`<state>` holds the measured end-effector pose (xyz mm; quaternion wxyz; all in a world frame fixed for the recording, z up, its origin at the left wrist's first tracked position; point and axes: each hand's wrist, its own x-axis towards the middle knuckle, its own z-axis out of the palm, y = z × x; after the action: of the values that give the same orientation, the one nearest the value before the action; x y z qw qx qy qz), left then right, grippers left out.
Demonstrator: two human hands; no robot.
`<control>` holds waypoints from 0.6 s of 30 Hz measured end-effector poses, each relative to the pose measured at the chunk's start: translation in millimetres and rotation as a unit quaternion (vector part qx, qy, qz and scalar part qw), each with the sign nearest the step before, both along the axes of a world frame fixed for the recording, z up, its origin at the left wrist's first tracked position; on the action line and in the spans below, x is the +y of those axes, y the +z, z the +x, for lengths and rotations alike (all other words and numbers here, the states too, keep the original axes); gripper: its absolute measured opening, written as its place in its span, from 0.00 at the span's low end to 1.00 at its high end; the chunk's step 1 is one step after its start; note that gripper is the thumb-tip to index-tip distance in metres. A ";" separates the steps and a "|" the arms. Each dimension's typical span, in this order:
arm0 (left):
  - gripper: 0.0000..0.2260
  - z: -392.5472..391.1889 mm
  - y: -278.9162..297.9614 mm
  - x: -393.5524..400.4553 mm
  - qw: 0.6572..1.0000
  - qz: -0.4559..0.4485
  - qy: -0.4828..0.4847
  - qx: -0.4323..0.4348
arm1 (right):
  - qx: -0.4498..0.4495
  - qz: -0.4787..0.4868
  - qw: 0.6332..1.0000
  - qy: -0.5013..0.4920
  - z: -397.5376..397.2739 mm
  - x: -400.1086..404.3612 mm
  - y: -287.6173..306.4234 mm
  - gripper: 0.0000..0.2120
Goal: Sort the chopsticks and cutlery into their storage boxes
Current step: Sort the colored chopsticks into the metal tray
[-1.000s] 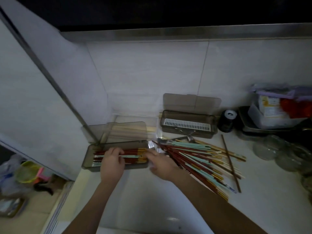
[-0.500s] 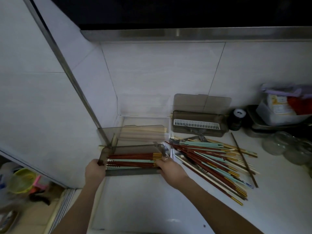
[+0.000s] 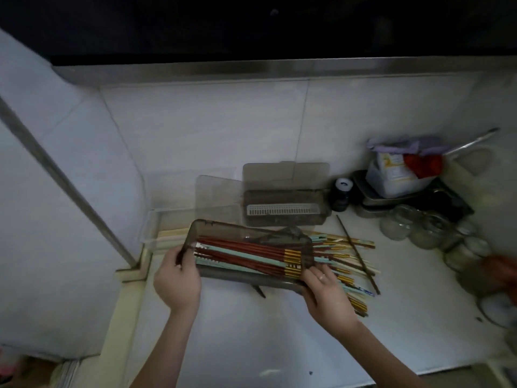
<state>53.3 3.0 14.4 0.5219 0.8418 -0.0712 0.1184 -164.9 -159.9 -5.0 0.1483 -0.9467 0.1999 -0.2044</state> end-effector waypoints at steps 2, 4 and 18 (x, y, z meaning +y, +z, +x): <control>0.10 -11.2 2.6 -26.4 0.998 -0.003 -0.059 -0.006 | -0.012 -0.014 0.999 -0.041 -25.6 -13.1 2.4 0.06; 0.07 -25.9 5.9 -56.8 0.992 0.003 -0.122 -0.009 | -0.006 -0.020 0.995 -0.097 -53.4 -28.0 5.0 0.09; 0.08 -139.1 -2.3 -245.7 0.758 0.107 -0.565 0.308 | 0.027 -0.045 0.904 -0.424 -223.8 -88.8 -3.1 0.15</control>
<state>-85.8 -242.6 12.0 0.3938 0.6901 -0.3817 -0.4722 -388.7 -248.7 -8.1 -0.0002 -0.7832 0.5772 -0.2313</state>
